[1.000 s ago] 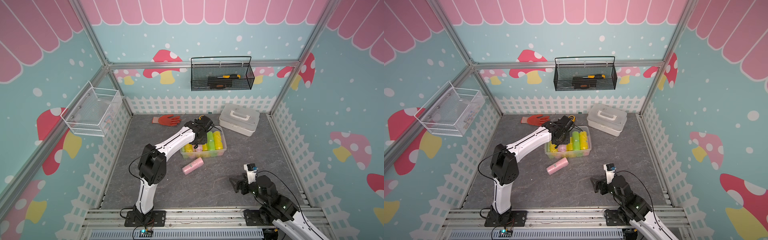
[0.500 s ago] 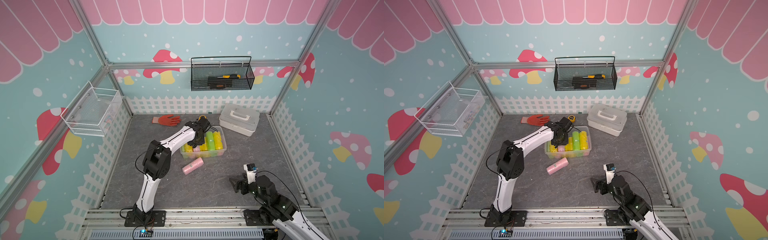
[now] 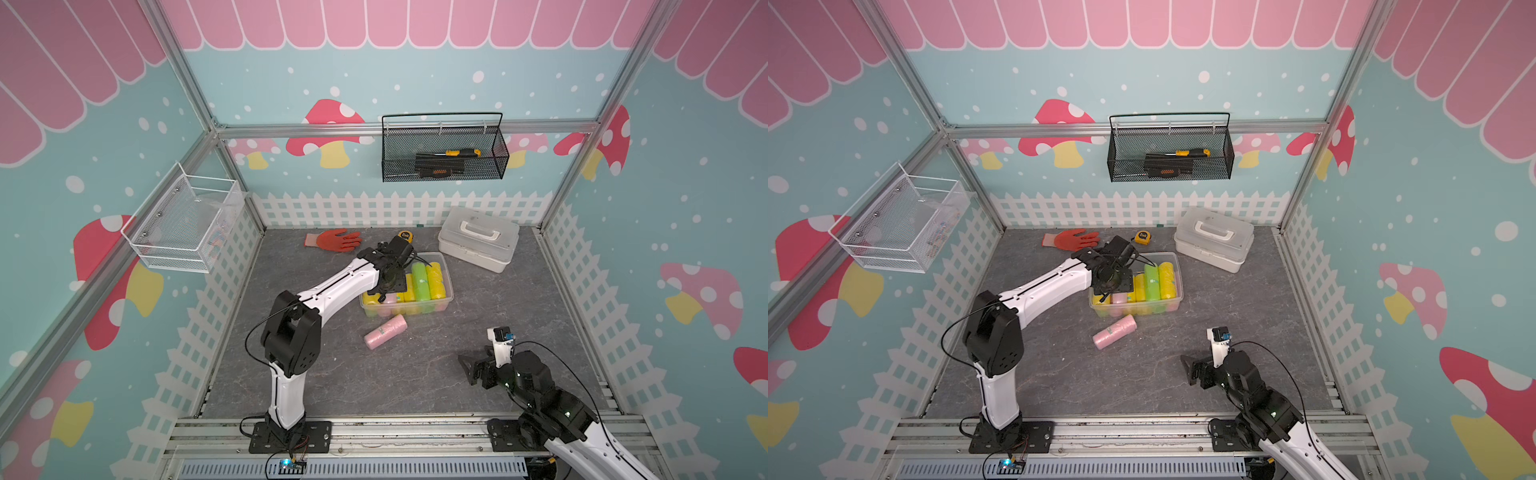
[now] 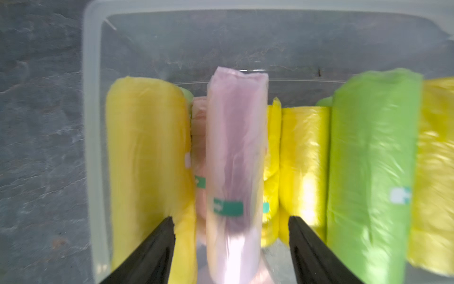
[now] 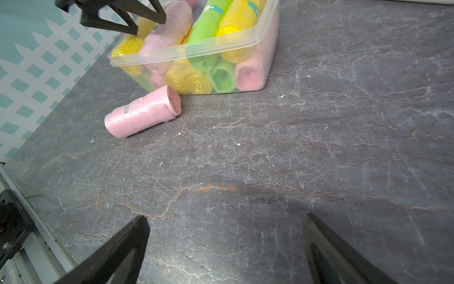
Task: Put the roll of trash bags into the storage box
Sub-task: Place the roll of trash bags in the storage box.
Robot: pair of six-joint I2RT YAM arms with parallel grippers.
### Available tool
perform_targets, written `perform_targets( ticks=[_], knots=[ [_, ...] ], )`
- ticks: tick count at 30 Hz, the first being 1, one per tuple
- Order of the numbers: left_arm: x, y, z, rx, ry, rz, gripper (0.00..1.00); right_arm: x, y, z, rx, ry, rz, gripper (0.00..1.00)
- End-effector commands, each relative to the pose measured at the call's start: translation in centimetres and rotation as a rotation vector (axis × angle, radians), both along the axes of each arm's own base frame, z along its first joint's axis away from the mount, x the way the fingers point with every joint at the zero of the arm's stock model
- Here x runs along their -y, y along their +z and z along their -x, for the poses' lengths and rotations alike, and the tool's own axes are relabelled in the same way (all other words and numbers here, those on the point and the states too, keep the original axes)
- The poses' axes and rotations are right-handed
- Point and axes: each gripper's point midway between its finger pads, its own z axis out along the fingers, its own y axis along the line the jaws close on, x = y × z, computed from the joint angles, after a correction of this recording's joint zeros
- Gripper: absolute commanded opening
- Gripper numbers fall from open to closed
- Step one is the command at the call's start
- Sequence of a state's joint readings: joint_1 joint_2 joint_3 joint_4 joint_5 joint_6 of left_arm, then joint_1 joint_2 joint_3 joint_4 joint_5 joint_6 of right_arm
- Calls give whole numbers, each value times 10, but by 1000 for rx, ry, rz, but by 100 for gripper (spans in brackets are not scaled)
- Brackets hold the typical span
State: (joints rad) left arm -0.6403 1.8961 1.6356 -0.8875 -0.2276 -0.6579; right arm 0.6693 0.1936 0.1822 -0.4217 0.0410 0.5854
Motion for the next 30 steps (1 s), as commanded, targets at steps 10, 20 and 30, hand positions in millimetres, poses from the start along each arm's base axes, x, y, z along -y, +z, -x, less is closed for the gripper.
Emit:
perform_targets(
  ticks=[10, 20, 30],
  knots=[
    [1, 94, 83, 321, -48, 421, 82, 27, -7, -5, -66, -203, -23, 99],
    [-119, 131, 167, 656, 170, 679, 98, 14, 18, -1, 0, -131, -130, 98],
    [-154, 82, 200, 633, 146, 565, 99, -13, 35, 22, 10, 105, -126, 99]
  ],
)
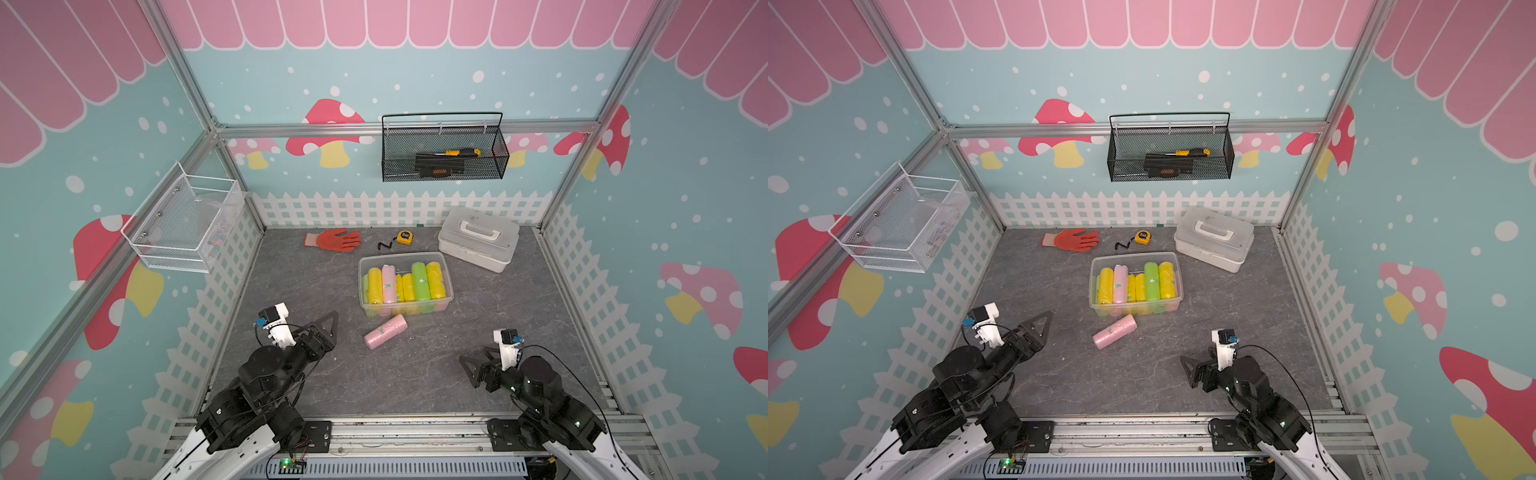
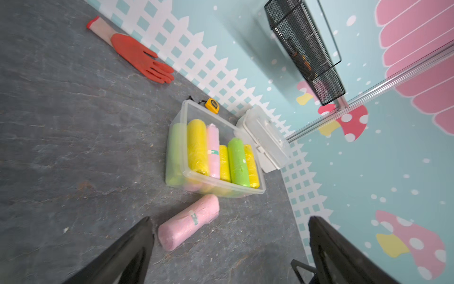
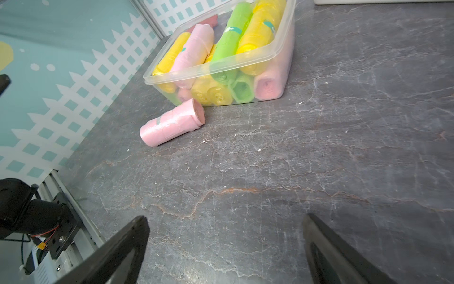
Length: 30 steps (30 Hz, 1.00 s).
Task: Put the roll of trash bags into the storage box
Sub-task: Place the roll of trash bags in the storage box, then pick up the roll of trash bags from the center of the board.
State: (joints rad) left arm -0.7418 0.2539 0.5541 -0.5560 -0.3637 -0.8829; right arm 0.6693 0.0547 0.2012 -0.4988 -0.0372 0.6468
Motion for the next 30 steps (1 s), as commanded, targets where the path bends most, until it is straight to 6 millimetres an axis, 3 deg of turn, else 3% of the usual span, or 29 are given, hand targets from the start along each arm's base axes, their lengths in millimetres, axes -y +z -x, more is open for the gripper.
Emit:
perform_targets(
  ticks=[1, 5, 8, 12, 18, 23, 30],
  knots=[
    [-12, -37, 7, -66, 12, -110, 99, -9, 15, 8, -11, 71, -11, 99],
    [-16, -54, 12, -72, 15, -103, 99, -23, 34, 1, -63, 70, -94, 99],
    [-15, -37, 16, -49, -3, -61, 99, -27, 29, -11, -161, 11, -71, 98],
    [-18, -22, 13, -19, 3, -133, 99, -54, 32, -21, -270, 20, 31, 99],
    [-22, -42, 10, -101, 46, -167, 99, -108, 40, -20, -325, 13, 192, 99],
    [-26, -49, 16, -89, 42, -131, 99, -126, 32, -25, -417, -68, 197, 99],
    [-52, -33, 28, -48, 106, -149, 99, -147, 16, -27, -484, -136, 242, 99]
  ],
)
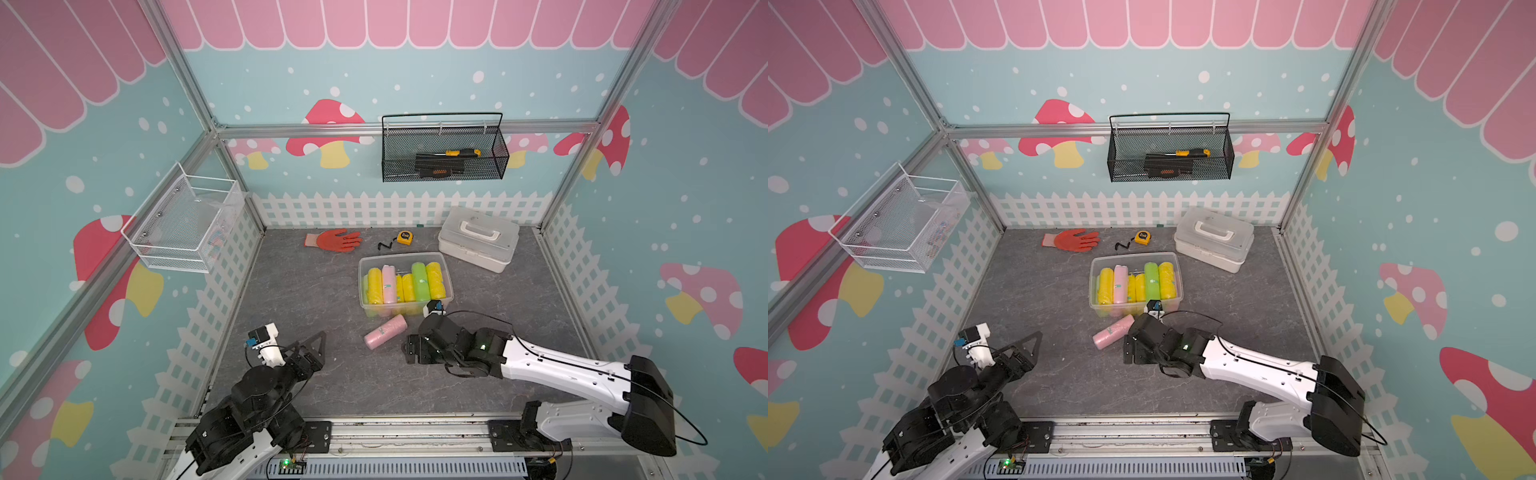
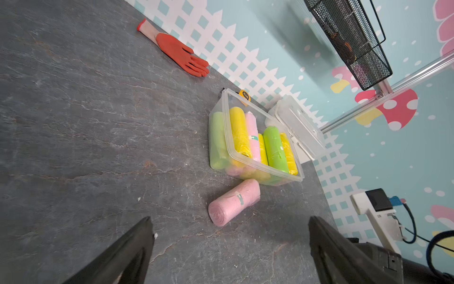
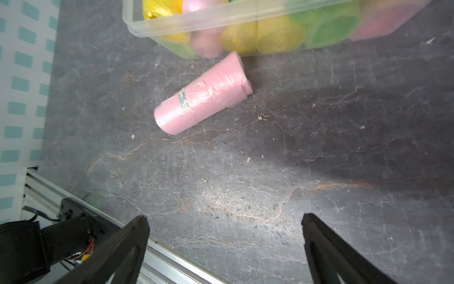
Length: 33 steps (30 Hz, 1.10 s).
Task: Put the roll of trash bags into the storage box
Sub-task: Pick up the roll of trash bags from the center of the board.
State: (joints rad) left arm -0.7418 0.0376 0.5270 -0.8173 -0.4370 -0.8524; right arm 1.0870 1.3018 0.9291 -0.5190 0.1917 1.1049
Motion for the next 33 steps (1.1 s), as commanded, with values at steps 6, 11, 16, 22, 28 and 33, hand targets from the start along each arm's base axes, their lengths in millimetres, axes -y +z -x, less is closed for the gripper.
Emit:
perform_targets(
  ticks=[6, 11, 16, 22, 28, 33],
  knots=[
    [-6, -4, -5, -68, 42, -99, 99, -23, -10, -9, -47, -83, 44, 98],
    [-3, 7, -3, -35, 3, -133, 99, -39, -22, -18, -71, -116, 75, 97],
    [-2, 12, 0, -15, -19, -120, 99, -55, -32, -23, -129, -162, 111, 96],
    [-5, 13, 1, -6, -9, -116, 99, -62, -39, -36, -148, -269, 166, 95],
    [-3, 13, 1, -9, -19, -113, 99, -60, -50, -40, -177, -390, 197, 95],
    [-3, 12, 1, -12, -18, -114, 99, -68, -59, -52, -162, -407, 223, 95]
  ],
)
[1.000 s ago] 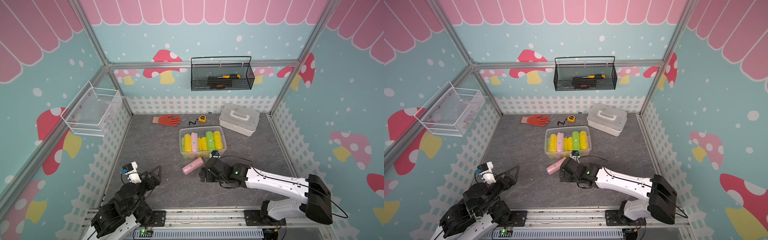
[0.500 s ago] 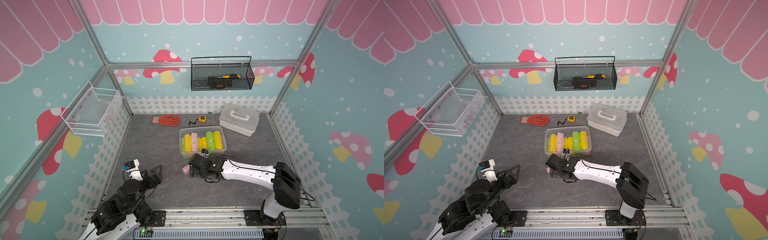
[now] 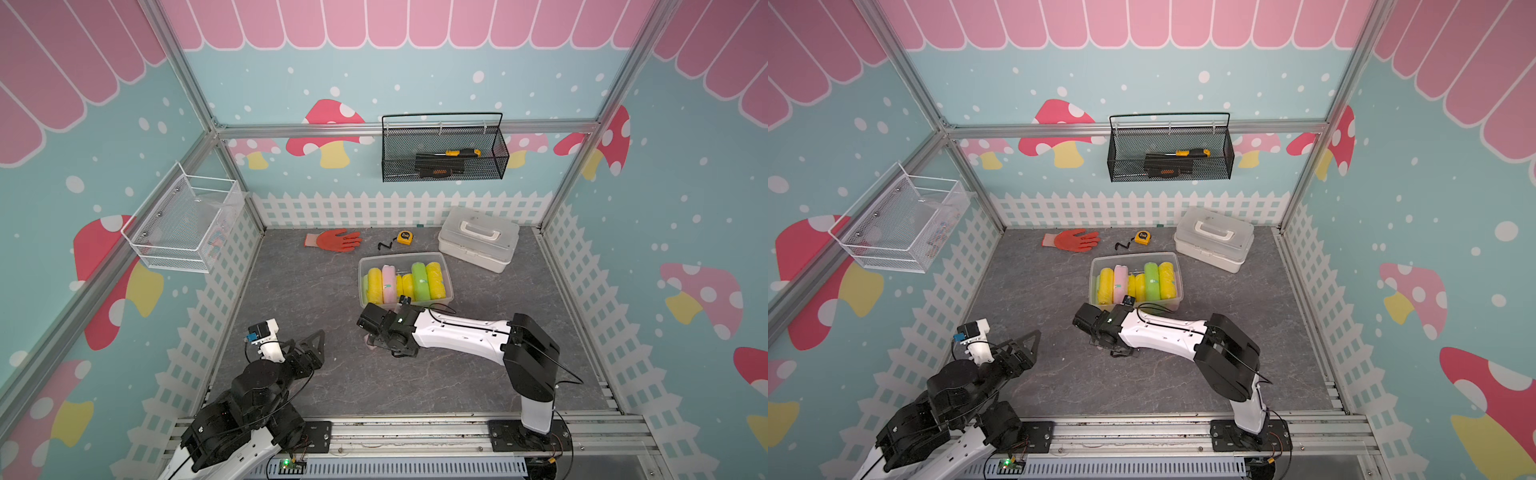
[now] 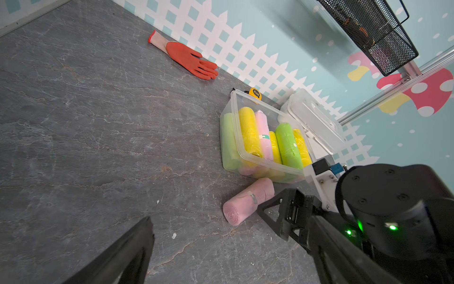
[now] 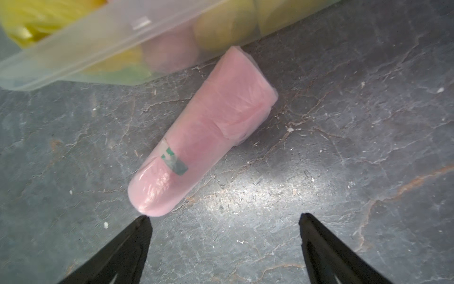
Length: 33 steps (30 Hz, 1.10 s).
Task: Put the roll of trash bags into the storage box
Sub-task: Pick up the roll of trash bags from the center of the board.
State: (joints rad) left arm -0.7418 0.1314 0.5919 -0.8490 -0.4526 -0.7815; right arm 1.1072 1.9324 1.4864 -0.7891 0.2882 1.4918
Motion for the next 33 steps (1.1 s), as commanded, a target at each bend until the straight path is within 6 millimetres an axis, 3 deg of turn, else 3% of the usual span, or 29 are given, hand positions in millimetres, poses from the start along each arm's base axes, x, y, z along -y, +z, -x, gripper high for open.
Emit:
perform_targets(
  ticks=[1, 5, 10, 16, 21, 26, 33],
  knots=[
    [-1, 5, 3, 10, -13, -3, 99, 1, -4, -7, 7, -42, 42, 95],
    [-1, 6, 4, 11, -17, 1, 99, -11, -4, -17, 13, -26, 41, 95],
    [-3, 4, 3, 12, -3, -1, 99, -9, -6, -26, 30, -59, 81, 95],
    [-2, 5, 4, 12, -11, 6, 99, -7, -29, -28, -17, -97, 98, 95],
    [-4, 3, 5, 11, -4, 5, 99, -14, -40, -39, -29, -83, 108, 84],
    [-5, 4, 5, 14, 2, 8, 99, -22, -35, -48, -21, 29, 147, 61],
    [-7, 4, 5, 18, 12, 14, 99, 0, -42, -40, -35, 39, 229, 56]
  ],
)
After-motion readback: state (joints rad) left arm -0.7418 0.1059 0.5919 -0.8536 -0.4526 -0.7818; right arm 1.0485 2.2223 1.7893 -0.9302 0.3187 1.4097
